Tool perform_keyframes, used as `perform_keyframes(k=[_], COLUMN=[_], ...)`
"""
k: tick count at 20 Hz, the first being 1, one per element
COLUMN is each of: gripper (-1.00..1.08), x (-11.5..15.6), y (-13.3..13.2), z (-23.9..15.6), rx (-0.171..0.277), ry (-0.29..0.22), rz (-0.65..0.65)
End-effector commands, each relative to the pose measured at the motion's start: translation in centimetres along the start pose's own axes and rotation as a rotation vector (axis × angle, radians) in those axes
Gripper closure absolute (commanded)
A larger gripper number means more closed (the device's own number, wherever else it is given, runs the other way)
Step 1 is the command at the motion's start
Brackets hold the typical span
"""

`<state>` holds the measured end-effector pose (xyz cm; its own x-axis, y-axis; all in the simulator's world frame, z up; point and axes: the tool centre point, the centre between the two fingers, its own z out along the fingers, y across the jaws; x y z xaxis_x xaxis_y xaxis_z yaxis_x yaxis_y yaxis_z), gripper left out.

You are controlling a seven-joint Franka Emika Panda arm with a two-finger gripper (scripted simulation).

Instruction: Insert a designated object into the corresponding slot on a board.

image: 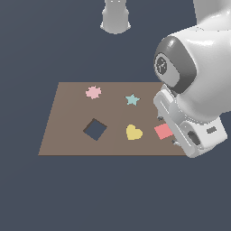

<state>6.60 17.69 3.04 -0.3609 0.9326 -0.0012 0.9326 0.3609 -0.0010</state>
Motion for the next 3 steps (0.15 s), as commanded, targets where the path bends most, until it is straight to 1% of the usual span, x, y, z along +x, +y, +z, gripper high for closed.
perform_keyframes(k=[1,3], gripper=[-0.92,-0.92], x=[0.00,0.00], y=[0.01,0.01], z=[0.00,0.00], rx=[0.000,0.000], ry=[0.000,0.000], rz=[0.000,0.000])
